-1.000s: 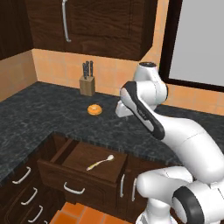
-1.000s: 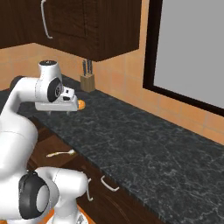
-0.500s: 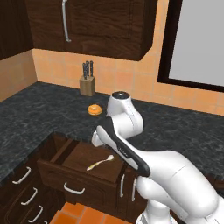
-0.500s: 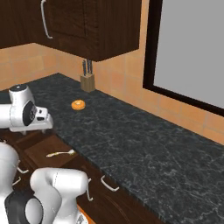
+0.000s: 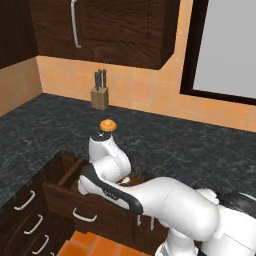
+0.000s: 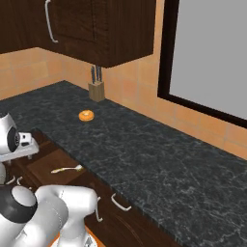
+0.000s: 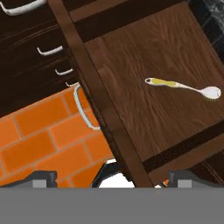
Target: Pick the dish brush from the drawer and place it on the counter.
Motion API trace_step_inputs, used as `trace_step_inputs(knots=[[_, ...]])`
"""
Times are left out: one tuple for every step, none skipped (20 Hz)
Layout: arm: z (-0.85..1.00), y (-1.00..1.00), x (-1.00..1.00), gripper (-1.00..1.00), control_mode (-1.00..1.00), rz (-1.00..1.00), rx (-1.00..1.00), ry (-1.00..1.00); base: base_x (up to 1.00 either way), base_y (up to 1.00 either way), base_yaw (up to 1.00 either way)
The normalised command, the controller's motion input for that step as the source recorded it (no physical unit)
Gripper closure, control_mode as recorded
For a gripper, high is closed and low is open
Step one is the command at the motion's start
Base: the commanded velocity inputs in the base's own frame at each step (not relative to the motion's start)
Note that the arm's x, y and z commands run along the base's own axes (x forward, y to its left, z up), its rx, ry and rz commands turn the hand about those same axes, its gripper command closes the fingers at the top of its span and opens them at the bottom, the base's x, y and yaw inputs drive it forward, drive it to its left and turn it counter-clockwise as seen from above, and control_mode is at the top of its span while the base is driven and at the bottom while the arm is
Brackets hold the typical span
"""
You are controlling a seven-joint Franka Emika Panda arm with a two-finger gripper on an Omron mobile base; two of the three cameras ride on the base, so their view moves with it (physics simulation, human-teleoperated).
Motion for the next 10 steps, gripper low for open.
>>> trace_step_inputs(knots=[[-0.41,0.93,0.13,-1.0,-1.0,0.14,-0.17,0.12,0.0,0.0,0.0],[-0.44,0.91,0.12,-1.0,-1.0,0.13,-0.15,0.11,0.0,0.0,0.0],[-0.43,0.68,0.15,-1.0,-1.0,0.12,-0.13,0.09,0.0,0.0,0.0],[-0.39,0.37,0.16,-1.0,-1.0,0.11,-0.09,0.09,0.0,0.0,0.0],[-0.29,0.15,0.23,-1.0,-1.0,0.11,-0.03,0.09,0.0,0.0,0.0],[-0.31,0.0,0.36,-1.0,-1.0,0.12,0.0,0.09,0.0,0.0,0.0],[-0.31,0.0,0.39,-1.0,-1.0,0.11,0.0,0.05,0.0,0.0,0.0],[-0.25,0.0,0.41,-1.0,-1.0,0.08,0.0,0.0,0.0,0.0,0.0],[-0.29,0.0,0.39,-1.0,-1.0,0.05,0.0,0.0,0.0,0.0,0.0],[-0.36,0.0,0.4,-1.0,-1.0,0.03,0.0,0.0,0.0,0.0,0.0]])
